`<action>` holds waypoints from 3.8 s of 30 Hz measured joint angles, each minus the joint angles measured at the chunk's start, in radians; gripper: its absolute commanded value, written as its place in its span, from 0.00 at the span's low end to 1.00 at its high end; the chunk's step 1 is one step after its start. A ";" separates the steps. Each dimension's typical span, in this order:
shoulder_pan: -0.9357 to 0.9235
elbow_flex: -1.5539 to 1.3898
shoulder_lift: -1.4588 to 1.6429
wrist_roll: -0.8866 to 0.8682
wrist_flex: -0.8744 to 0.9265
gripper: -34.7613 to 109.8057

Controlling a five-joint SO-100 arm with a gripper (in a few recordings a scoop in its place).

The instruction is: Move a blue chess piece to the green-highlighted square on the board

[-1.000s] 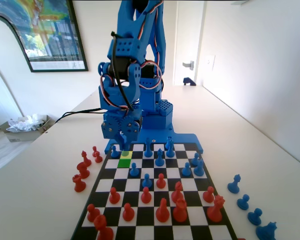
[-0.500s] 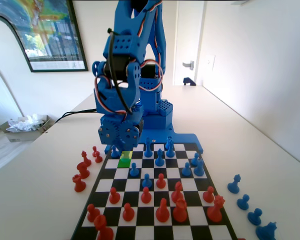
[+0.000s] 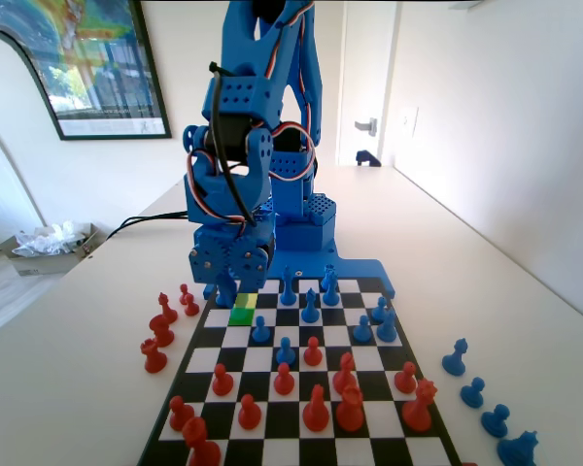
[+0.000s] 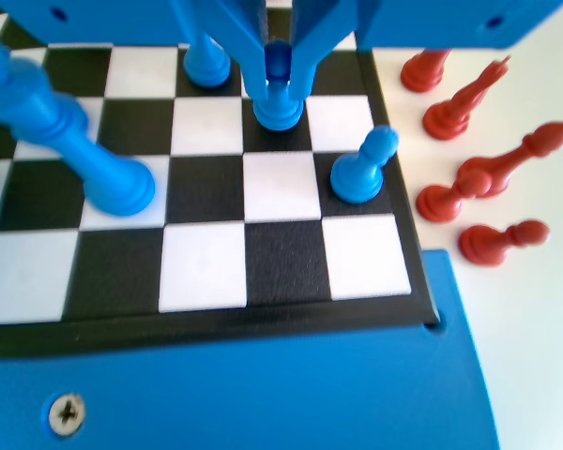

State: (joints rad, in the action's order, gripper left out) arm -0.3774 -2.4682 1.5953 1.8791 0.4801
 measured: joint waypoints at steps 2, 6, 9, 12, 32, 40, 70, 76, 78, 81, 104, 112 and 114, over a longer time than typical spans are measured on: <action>-0.012 0.000 0.000 0.000 -0.012 0.29; -0.015 0.000 0.000 0.000 -0.031 0.30; -0.017 0.000 -0.017 0.000 -0.035 0.30; -0.017 0.000 -0.018 -0.005 -0.031 0.31; 0.005 0.238 0.124 -0.025 0.511 0.25; 0.041 0.341 0.291 -0.041 0.732 0.25; 0.370 0.314 1.221 -0.094 1.173 0.25; 0.374 0.291 1.299 -0.097 1.134 0.25; 0.388 0.291 1.328 -0.097 1.126 0.25; 0.387 0.291 1.371 -0.097 1.124 0.25; 0.356 0.291 1.436 -0.112 1.109 0.27; 0.356 0.291 1.436 -0.112 1.109 0.27; 0.356 0.291 1.436 -0.112 1.109 0.27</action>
State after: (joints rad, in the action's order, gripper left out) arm -0.0215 -2.1767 3.0311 1.7671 1.5892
